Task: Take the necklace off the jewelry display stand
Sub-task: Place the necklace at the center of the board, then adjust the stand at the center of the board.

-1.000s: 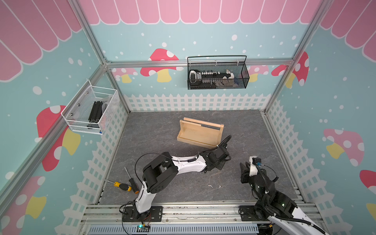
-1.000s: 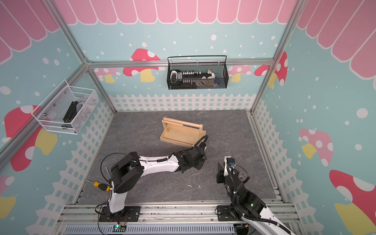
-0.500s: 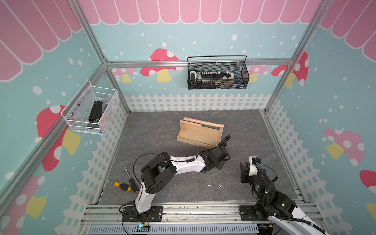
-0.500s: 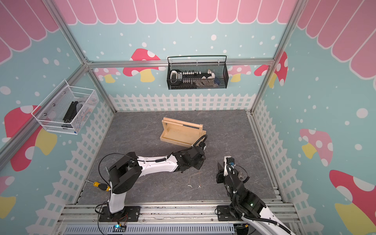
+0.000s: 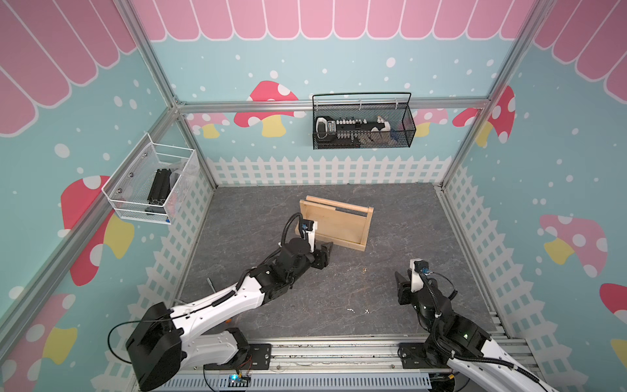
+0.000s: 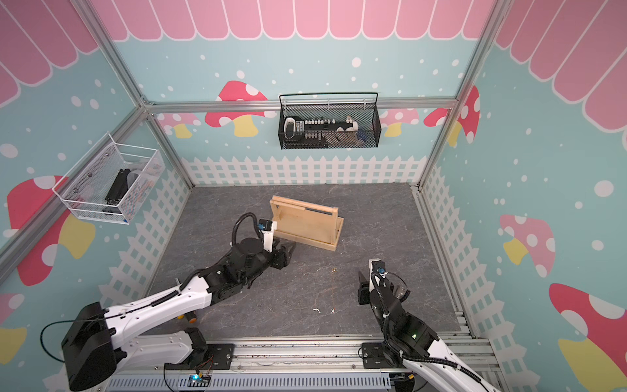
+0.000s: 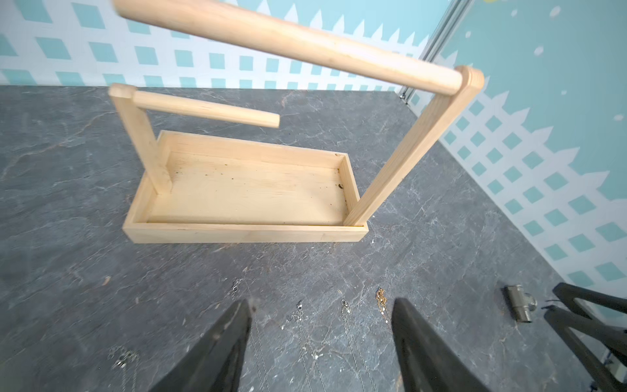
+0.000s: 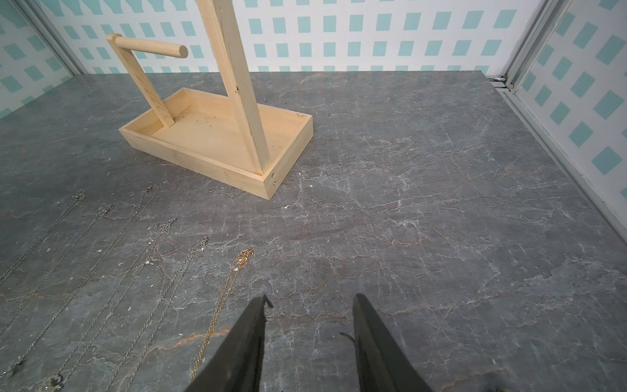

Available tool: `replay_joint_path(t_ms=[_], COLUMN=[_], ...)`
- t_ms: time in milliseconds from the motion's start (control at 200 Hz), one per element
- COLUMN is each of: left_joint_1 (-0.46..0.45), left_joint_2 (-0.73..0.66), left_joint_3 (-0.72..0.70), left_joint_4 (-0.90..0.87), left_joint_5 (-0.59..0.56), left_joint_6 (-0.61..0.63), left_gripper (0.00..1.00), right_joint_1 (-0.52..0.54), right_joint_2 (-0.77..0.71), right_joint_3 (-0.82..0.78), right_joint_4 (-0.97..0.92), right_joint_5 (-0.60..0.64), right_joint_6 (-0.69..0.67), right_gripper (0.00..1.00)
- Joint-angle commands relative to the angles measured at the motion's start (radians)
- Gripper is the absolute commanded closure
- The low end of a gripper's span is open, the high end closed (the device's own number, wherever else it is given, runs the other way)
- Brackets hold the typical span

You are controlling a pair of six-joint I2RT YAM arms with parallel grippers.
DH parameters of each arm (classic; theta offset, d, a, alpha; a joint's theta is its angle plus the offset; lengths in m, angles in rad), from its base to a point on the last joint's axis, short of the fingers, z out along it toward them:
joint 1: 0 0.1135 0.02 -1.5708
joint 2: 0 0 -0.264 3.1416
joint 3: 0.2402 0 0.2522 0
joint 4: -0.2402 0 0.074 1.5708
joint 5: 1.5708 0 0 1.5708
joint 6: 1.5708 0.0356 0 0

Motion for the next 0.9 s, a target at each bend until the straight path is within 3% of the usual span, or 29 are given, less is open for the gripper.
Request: replay_joint_path(t_ms=[0,240,340,540,730,896], left_joint_1=[0.005,0.004,-0.008,-0.077,-0.104,-0.106], left_joint_2=[-0.088,-0.258,-0.313,-0.423,-0.456,-0.478], left_joint_3=[-0.065,-0.184,-0.237,-0.317,-0.331,-0.361], left_joint_4=[-0.002,-0.028,-0.008,0.000,-0.038,-0.016], left_joint_5=[0.005,0.078,0.125,0.096,0.076,0.077], left_joint_6=[-0.065,-0.150,-0.190,-0.225,-0.226,-0.244], left_gripper=[0.27,0.24,0.23,0.23,0.23,0.23], right_joint_1=[-0.004,-0.004,-0.003,-0.004,-0.004,-0.004], right_joint_2=[-0.020,-0.067,-0.050,0.152,0.488,0.642], right_joint_3=[-0.009,-0.009,-0.009,0.022,0.075,0.135], right_joint_4=[0.015,-0.015,-0.011,0.079,0.294,0.425], right_joint_5=[0.015,0.041,0.047,-0.025,-0.261,-0.255], right_joint_6=[0.007,0.024,0.027,0.000,0.093,0.100], right_gripper=[0.49,0.31,0.17,0.20,0.21,0.22])
